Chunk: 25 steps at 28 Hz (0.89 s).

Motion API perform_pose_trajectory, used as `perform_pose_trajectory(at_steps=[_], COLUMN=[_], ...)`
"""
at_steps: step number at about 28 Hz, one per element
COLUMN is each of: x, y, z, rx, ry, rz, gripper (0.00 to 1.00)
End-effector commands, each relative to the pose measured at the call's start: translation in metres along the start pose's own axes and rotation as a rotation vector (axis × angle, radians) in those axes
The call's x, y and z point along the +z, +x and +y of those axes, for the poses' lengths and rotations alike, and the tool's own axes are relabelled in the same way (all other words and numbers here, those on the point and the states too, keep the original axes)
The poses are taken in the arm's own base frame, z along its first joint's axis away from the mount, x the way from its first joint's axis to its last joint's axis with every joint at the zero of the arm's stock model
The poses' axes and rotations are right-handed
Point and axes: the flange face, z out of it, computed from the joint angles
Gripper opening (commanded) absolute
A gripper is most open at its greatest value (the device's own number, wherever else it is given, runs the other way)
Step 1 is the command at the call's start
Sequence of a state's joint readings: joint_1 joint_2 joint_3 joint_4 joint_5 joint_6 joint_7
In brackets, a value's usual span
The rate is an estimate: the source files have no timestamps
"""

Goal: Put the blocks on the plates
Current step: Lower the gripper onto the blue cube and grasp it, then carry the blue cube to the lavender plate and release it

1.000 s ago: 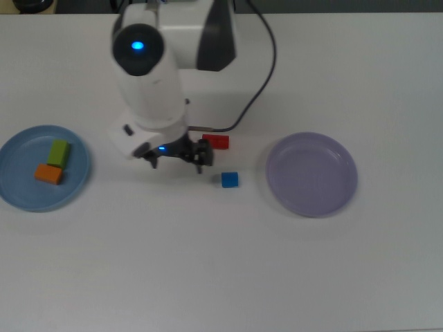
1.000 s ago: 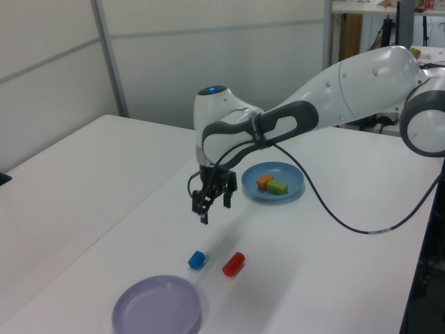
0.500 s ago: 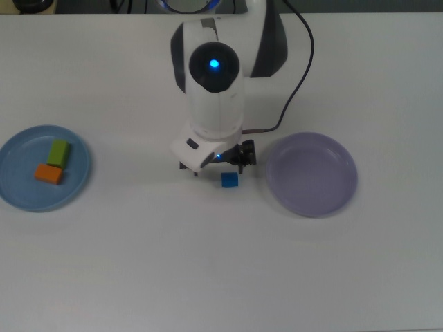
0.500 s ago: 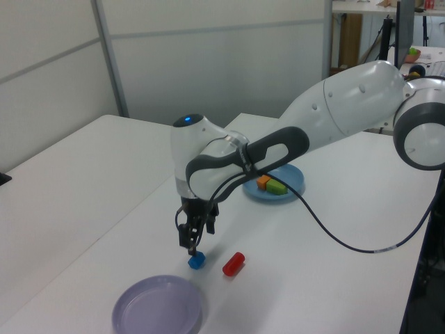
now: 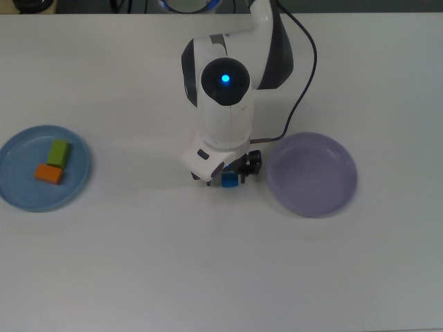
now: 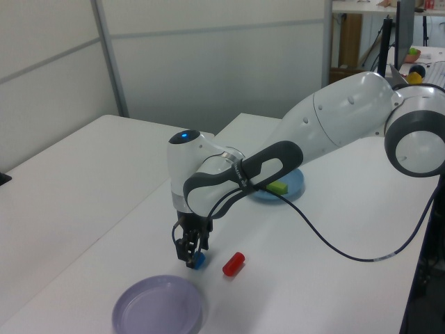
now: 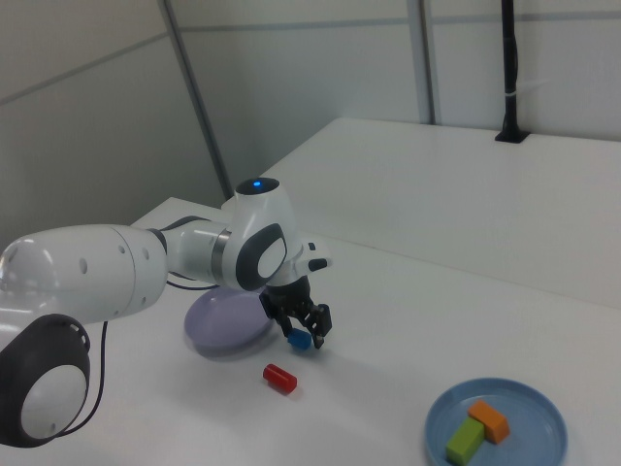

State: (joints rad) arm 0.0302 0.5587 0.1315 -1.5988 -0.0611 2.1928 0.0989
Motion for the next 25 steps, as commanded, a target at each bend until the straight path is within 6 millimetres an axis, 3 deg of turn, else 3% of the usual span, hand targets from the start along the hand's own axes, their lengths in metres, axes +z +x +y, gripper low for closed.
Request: perform_pose_trajectory(at_steps=[1,3,7,10,13,16,21,25], x=[0.006,0.005,0.001,-0.005,-0.03,-0.04,-0.051,-0.052], y=[0.001,0.0,0.0,0.0,0.001,0.001,-0.001,-0.006], z=[-0.003,-0.01,-0.009,-0.007,-0.002,-0.004,-0.023,-0.062], rx=[-0.001,-0.01,-0.01,-0.008,0.002,0.008,0.023,0.014], ry=[-0.011,-0.01,-0.011,-0.014,-0.011,-0.006,0.005,0.011], rz=[0.022,0.022,0.021,0.028,0.058,0.059,0.072,0.072], gripper=[0.33,0.17,0.01,0.0,0.0,0.0,0.0,0.0])
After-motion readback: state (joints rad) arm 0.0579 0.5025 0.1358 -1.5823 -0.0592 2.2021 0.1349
